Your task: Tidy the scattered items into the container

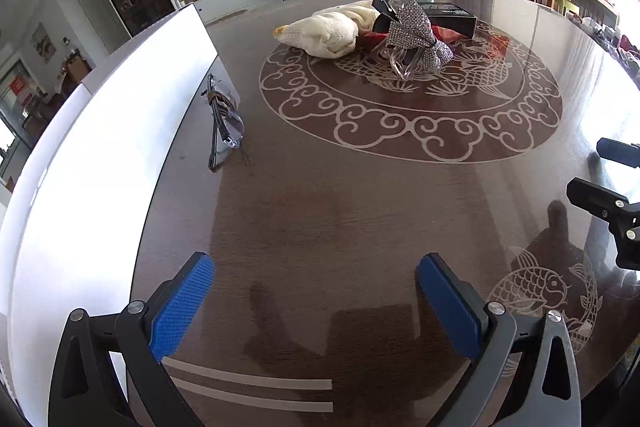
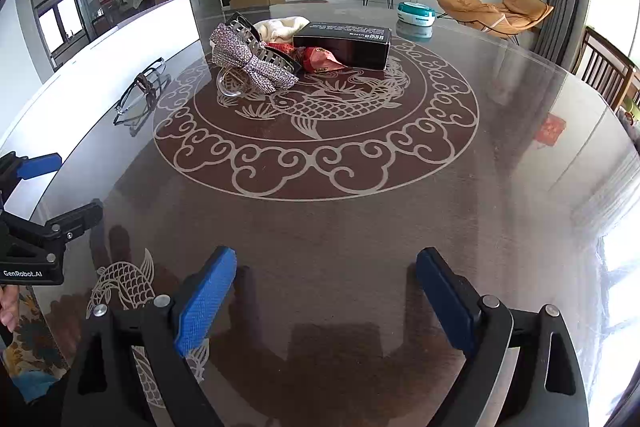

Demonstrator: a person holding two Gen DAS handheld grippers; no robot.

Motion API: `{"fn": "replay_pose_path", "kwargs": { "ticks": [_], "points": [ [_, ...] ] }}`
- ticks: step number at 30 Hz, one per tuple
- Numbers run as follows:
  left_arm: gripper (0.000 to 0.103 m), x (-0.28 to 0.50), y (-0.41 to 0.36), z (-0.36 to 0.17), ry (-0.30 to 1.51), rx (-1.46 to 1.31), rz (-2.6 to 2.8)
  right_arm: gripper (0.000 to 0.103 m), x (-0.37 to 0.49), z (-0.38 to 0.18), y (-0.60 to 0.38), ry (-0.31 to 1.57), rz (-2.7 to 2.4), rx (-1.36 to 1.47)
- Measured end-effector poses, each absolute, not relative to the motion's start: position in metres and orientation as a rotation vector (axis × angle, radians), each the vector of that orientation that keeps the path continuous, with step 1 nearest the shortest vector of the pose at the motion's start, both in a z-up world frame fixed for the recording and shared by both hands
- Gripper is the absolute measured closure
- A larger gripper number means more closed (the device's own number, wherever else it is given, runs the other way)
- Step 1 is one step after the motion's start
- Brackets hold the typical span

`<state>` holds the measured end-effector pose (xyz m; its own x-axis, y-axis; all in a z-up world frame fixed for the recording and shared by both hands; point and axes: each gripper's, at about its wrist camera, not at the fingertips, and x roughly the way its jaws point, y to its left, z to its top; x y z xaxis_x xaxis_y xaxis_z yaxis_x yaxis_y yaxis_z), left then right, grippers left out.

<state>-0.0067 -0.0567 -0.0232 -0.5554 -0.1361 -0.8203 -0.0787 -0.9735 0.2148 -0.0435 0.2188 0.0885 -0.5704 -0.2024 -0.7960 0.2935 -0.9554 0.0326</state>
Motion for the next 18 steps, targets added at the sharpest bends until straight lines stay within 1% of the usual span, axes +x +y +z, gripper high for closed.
{"fn": "replay_pose_path", "kwargs": {
  "ticks": [1, 3, 4, 7, 10, 18],
  "points": [
    [0.0, -0.007, -0.056, -0.025, -0.331, 1.448, -2.735, 0.01, -0.045, 0.086, 0.217, 0.156, -2.558, 1.278],
    [0.0, -0.012, -0.059, -0.027, -0.297, 1.456, -2.739, 0.002, -0.048, 0.083, 0.212, 0.192, -2.546, 1.298],
    [0.0, -0.014, -0.06, -0.028, -0.275, 1.462, -2.743, 0.001, -0.049, 0.082, 0.209, 0.222, -2.544, 1.308],
    [0.0, -0.02, -0.065, -0.032, -0.181, 1.481, -2.768, 0.0, -0.048, 0.081, 0.21, 0.215, -2.547, 1.304],
    [0.0, -0.024, -0.074, -0.037, -0.036, 1.505, -2.793, 0.0, -0.047, 0.081, 0.211, 0.21, -2.558, 1.305],
    [0.0, -0.024, -0.072, -0.037, -0.041, 1.455, -2.819, 0.0, -0.047, 0.081, 0.212, 0.202, -2.567, 1.308]
  ]
}}
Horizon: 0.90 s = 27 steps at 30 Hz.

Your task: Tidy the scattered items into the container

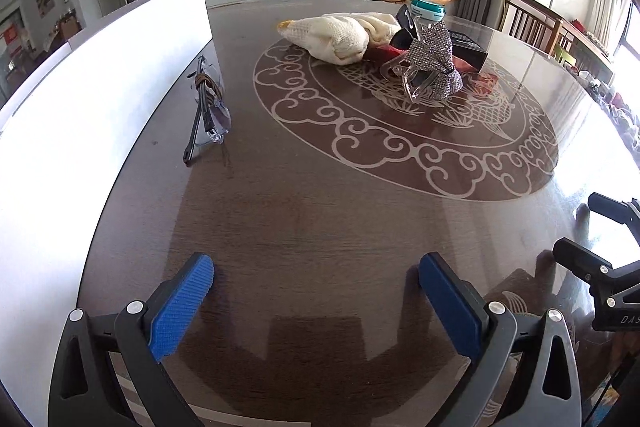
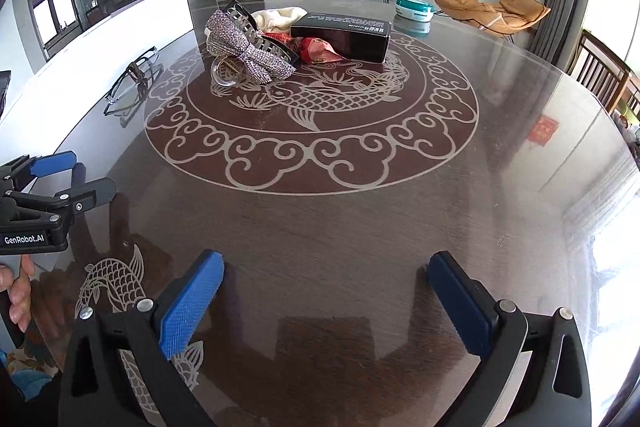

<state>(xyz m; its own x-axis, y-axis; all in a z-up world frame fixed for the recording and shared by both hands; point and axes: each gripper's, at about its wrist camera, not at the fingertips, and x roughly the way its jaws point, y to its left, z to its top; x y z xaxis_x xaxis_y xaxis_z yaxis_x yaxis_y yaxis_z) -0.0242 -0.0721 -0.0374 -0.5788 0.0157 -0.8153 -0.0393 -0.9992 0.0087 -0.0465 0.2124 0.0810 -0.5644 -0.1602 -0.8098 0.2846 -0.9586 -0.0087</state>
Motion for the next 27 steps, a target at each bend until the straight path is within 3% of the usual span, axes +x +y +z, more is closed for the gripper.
{"fn": "replay_pose_path", "kwargs": {
  "ticks": [27],
  "points": [
    [0.0, -0.0239, -0.0726, -0.0373, 0.037, -1.422, 2.769, 0.0, -0.0465, 0.0808, 0.2141, 0.192, -2.581, 1.313]
  ]
}}
